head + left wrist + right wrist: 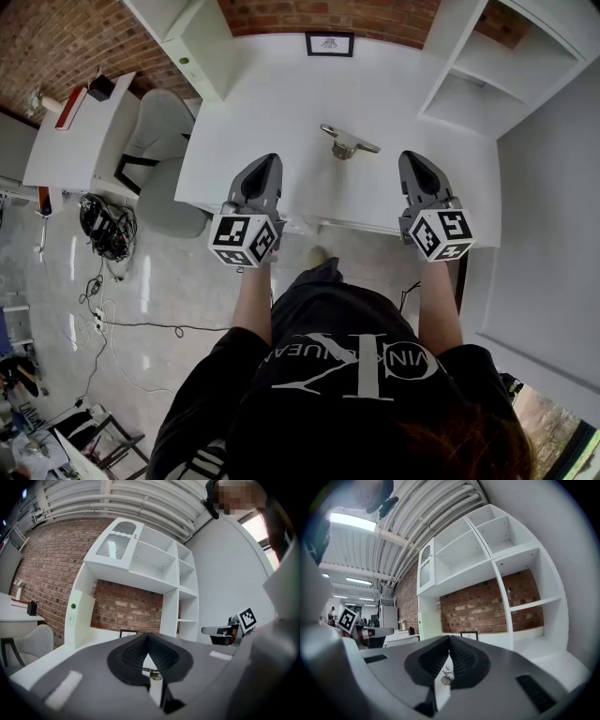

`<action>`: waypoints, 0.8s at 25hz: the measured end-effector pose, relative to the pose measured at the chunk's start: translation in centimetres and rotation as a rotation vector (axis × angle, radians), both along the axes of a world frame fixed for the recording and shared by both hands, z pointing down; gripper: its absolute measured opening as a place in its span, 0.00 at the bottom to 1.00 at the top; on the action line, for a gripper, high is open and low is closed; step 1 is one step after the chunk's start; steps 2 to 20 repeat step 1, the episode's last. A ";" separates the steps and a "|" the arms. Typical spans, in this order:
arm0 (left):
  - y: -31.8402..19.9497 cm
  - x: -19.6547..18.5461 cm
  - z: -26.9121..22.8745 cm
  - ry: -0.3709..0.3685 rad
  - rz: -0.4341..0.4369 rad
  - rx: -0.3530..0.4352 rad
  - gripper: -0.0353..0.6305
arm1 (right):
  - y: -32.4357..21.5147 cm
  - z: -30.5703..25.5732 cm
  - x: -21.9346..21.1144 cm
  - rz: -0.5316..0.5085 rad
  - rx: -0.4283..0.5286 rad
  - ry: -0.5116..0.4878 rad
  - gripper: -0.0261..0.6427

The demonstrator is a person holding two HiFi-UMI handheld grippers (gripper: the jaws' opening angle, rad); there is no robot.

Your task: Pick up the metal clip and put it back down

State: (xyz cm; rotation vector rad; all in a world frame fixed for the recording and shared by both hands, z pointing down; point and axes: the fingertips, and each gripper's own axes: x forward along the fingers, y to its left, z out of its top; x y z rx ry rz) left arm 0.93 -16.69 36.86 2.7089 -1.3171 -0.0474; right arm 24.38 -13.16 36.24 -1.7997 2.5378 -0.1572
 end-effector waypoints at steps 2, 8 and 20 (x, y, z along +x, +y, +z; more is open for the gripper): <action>-0.1 0.0 0.0 0.000 0.001 0.000 0.06 | -0.1 0.0 0.0 0.001 0.000 -0.002 0.06; -0.1 0.0 0.0 0.000 0.001 0.000 0.06 | -0.1 0.0 0.0 0.001 0.000 -0.002 0.06; -0.1 0.0 0.0 0.000 0.001 0.000 0.06 | -0.1 0.0 0.0 0.001 0.000 -0.002 0.06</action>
